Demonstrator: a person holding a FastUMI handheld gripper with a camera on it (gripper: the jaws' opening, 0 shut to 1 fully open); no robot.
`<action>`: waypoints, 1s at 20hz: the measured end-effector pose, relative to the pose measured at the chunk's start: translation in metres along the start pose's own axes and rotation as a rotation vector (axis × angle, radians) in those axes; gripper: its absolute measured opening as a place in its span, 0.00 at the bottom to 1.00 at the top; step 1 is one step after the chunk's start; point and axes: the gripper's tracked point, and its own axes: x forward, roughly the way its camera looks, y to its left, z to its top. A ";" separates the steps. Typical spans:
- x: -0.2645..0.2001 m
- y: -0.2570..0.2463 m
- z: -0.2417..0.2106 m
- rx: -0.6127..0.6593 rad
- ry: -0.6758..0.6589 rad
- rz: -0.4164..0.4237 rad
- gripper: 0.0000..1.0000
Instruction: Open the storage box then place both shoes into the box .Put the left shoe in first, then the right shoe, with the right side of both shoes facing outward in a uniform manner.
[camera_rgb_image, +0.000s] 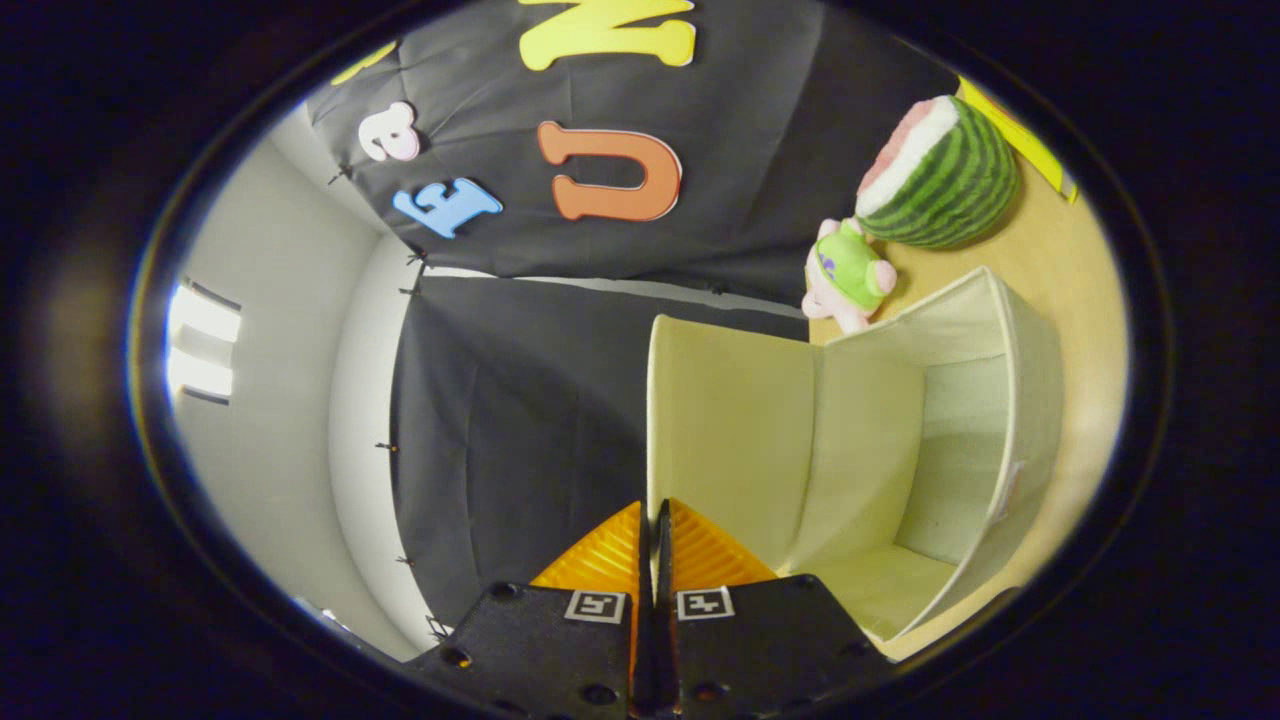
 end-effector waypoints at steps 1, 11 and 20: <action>0.008 0.003 -0.002 -0.001 -0.002 0.000 0.05; 0.101 -0.003 -0.012 0.016 -0.003 -0.023 0.05; 0.095 0.009 -0.030 -0.157 -0.062 -0.140 1.00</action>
